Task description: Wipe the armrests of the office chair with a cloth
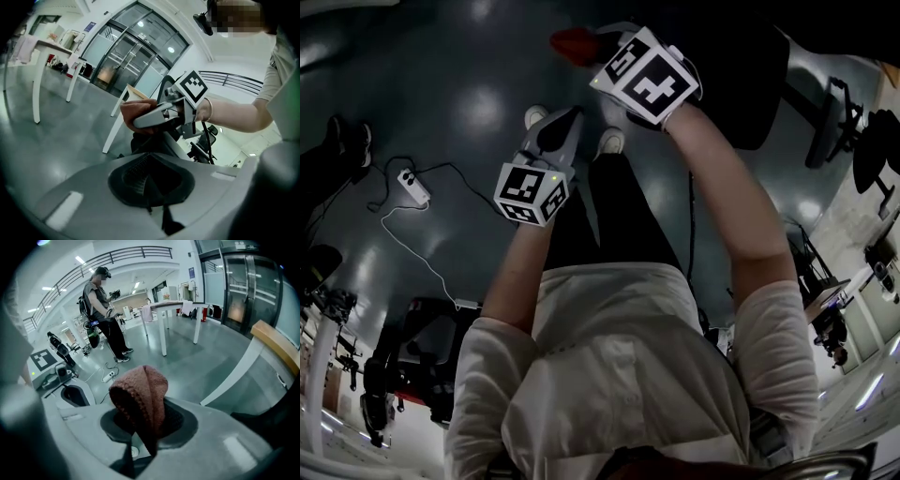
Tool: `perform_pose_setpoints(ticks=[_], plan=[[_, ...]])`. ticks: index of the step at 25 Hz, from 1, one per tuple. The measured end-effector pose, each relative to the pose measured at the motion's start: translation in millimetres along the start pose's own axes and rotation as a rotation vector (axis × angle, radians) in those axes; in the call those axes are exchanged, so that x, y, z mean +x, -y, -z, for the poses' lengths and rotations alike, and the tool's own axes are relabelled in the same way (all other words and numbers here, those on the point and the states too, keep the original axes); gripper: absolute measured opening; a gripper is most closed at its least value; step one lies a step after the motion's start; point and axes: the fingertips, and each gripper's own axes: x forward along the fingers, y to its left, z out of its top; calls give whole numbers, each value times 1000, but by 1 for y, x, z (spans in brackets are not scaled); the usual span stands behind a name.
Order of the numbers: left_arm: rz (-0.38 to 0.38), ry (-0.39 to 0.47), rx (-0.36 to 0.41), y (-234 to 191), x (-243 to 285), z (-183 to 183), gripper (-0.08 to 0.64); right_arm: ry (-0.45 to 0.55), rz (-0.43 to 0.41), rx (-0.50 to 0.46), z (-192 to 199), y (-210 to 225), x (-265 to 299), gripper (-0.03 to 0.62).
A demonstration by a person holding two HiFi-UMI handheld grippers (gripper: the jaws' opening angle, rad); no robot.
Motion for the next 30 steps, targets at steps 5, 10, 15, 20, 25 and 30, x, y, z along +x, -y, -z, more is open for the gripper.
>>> perform_pose_setpoints(ticks=[5,10,15,20,25,30], plan=[[-28,22,-12,-5,-13,4,9,17,-35,70,9,-24,-5,69],[-49,30,-17,-3,-25,12,9,15,-20,79,31,-50,-14,69],[-71,43,-24,-3,-32,17,9,29,-16,87,47,-78,-19,69],[-83,50,-28,-1,-36,22,9,59,1,119,61,-97,-26,69],[-83,47,-26,3,-33,26,9,86,43,130,78,-109,-29,69],[-83,38,-23,5,-30,26,9,101,79,176,100,-120,-24,69]])
